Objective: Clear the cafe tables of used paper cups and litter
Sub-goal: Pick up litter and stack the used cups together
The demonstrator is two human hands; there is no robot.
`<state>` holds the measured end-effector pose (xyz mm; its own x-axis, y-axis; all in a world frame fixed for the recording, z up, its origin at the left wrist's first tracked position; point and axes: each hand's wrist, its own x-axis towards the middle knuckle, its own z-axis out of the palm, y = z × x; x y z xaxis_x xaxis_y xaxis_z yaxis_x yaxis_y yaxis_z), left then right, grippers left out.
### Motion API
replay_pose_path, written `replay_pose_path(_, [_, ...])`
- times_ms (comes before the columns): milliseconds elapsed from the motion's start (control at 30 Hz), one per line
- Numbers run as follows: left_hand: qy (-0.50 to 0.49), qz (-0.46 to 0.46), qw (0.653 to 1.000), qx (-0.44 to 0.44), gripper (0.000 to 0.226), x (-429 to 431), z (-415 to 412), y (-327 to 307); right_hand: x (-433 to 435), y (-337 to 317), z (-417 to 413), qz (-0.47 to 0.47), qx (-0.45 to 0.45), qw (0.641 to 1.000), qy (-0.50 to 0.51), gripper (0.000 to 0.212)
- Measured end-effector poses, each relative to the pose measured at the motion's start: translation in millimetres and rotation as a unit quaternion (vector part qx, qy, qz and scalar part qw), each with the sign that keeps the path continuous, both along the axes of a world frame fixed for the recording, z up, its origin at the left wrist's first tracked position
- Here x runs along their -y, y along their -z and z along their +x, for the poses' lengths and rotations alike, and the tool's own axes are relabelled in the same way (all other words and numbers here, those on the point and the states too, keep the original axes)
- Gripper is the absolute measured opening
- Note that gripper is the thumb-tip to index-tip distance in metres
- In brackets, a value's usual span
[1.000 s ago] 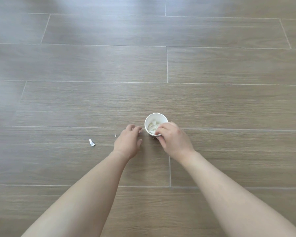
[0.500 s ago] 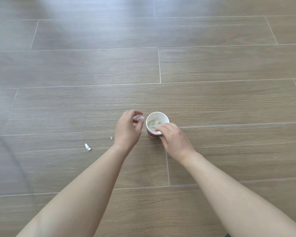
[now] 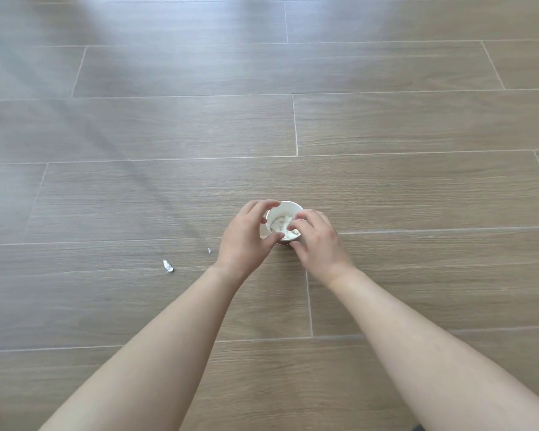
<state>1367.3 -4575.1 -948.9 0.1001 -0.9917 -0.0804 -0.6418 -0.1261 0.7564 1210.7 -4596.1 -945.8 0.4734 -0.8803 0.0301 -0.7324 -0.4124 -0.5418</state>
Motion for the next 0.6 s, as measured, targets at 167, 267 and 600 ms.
replay_pose_path(167, [-0.029, 0.001, 1.000, -0.002, 0.038, -6, 9, 6, -1, 2, 8, 0.016, -0.015, 1.000, -0.004, 0.010])
replay_pose_path(267, [-0.045, 0.023, 0.999, 0.019, 0.030, -19, 23, 15, -3, 3, 17, 0.024, -0.004, 1.000, -0.012, 0.010])
replay_pose_path(600, [-0.158, 0.180, 0.963, 0.122, 0.026, -67, 96, 43, -11, 10, 56, 0.021, 0.025, 0.997, -0.070, 0.009])
